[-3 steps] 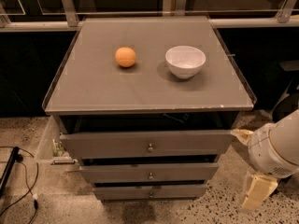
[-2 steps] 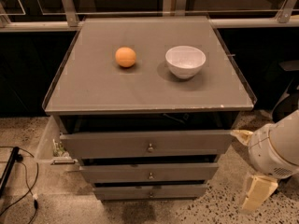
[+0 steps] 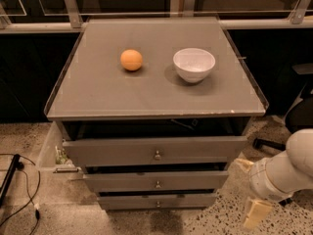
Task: Open middle drawer
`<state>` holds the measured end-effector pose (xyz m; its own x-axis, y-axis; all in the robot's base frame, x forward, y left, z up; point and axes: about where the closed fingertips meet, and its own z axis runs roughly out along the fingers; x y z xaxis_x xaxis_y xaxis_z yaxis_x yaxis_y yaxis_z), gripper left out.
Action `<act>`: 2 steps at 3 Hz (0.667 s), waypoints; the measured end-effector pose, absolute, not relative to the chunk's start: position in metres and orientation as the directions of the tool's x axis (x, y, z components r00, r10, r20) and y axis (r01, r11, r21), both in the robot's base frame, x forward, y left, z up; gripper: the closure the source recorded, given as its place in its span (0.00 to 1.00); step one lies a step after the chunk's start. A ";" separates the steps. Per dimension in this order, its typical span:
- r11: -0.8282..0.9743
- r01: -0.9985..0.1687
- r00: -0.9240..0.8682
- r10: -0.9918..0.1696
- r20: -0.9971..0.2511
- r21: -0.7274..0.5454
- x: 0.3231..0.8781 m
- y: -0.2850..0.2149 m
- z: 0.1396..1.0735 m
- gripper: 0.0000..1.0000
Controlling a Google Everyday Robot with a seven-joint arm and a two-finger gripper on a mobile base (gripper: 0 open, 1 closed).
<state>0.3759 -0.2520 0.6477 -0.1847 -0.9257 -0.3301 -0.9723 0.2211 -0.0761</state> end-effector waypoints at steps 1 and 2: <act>0.193 -0.977 -0.141 -0.907 -0.397 -0.094 0.393 -0.259 0.576 0.00; 0.194 -0.976 -0.141 -0.907 -0.397 -0.095 0.394 -0.259 0.576 0.00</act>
Offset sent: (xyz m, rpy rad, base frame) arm 0.0165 -0.0086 -0.0498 0.0470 -0.0371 0.0140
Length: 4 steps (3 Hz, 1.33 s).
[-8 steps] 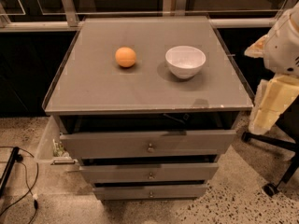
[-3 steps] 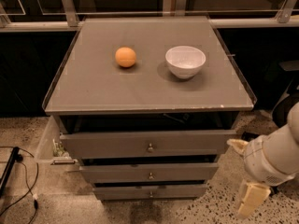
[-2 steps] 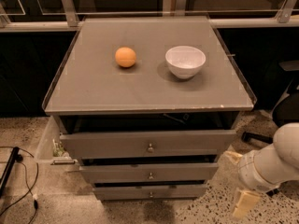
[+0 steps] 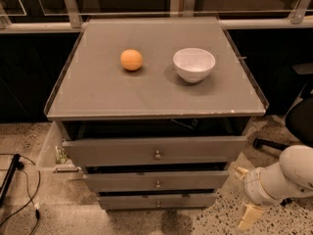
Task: Open middle drawer
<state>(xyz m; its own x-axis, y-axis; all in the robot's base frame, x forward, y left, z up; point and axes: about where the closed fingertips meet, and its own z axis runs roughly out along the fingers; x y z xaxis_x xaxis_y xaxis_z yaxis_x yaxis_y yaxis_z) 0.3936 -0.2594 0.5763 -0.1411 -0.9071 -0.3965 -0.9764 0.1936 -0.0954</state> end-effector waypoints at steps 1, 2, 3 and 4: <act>0.171 -0.981 -0.119 -0.908 -0.402 -0.096 0.392 -0.251 0.566 0.00; 0.128 -0.986 -0.072 -0.910 -0.408 -0.110 0.391 -0.231 0.525 0.00; 0.079 -0.973 0.020 -0.906 -0.422 -0.215 0.394 -0.206 0.489 0.00; 0.030 -0.938 0.118 -0.909 -0.400 -0.346 0.416 -0.191 0.469 0.00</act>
Offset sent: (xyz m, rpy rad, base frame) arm 0.0173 0.0506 -0.1101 0.0082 -0.1105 0.0888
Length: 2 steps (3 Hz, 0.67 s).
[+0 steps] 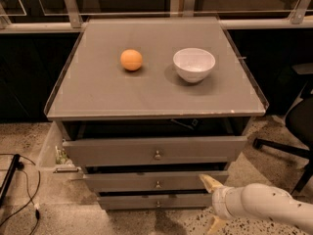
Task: Open middle drawer
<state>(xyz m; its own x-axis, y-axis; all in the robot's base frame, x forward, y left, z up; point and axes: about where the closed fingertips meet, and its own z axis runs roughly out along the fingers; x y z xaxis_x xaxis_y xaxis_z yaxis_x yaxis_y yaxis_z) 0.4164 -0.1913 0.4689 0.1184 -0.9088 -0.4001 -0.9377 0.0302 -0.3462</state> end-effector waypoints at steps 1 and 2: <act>0.026 -0.911 0.143 -0.916 -0.374 -0.411 0.455 -0.197 0.450 0.00; 0.026 -0.911 0.143 -0.916 -0.374 -0.411 0.455 -0.197 0.450 0.00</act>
Offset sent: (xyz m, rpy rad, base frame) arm 0.0315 -0.0031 -0.0159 -0.0148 -0.0609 0.0001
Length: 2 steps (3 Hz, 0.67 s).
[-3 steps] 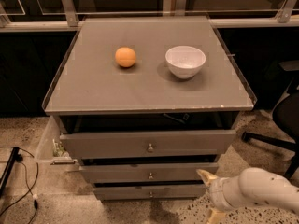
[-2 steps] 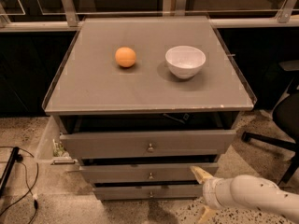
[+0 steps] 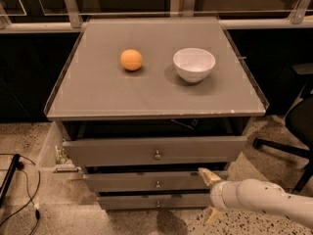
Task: Open middle drawer
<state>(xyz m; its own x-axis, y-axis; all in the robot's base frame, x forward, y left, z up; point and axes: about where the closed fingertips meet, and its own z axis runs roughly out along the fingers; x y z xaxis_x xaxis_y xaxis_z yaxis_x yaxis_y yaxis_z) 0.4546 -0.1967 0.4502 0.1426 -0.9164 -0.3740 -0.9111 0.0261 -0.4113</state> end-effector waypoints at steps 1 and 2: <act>0.045 -0.888 0.135 -0.926 -0.352 -0.459 0.476 -0.211 0.447 0.00; 0.067 -0.875 0.119 -0.930 -0.347 -0.480 0.503 -0.226 0.435 0.00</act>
Offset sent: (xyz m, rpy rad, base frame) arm 0.0869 -0.0532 -0.0284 -0.0204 -0.1108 -0.0954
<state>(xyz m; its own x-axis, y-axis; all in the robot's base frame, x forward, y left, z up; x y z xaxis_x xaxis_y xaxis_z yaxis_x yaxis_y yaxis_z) 0.5026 -0.2264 0.4351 0.1192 -0.9302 -0.3472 -0.8749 0.0670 -0.4797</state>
